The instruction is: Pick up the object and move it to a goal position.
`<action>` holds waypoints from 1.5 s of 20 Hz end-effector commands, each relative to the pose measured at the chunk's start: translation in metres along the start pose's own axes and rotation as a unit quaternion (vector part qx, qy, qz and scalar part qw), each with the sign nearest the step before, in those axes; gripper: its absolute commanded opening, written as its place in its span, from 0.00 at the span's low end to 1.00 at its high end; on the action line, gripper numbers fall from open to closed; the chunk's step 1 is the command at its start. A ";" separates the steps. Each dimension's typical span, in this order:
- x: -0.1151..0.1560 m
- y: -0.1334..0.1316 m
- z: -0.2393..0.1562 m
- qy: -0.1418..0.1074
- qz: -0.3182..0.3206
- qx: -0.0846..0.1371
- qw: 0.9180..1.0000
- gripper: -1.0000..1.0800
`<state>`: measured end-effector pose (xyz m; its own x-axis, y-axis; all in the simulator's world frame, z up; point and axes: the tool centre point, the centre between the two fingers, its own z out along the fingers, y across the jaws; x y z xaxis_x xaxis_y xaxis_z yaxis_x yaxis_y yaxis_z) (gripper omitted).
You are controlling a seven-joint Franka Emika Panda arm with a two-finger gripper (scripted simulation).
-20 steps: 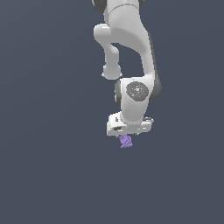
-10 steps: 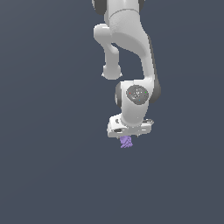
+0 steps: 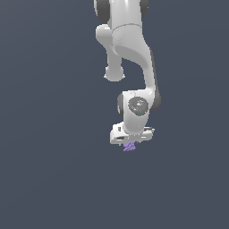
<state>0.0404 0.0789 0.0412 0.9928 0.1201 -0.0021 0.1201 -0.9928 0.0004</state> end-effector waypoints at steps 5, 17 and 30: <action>0.002 0.000 0.002 0.001 0.000 0.000 1.000 0.00; 0.002 -0.001 -0.004 0.001 0.000 0.000 1.000 0.00; 0.005 -0.026 -0.095 0.001 0.000 0.000 1.000 0.00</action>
<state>0.0425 0.1010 0.1205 0.9929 0.1192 -0.0006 0.1192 -0.9929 0.0003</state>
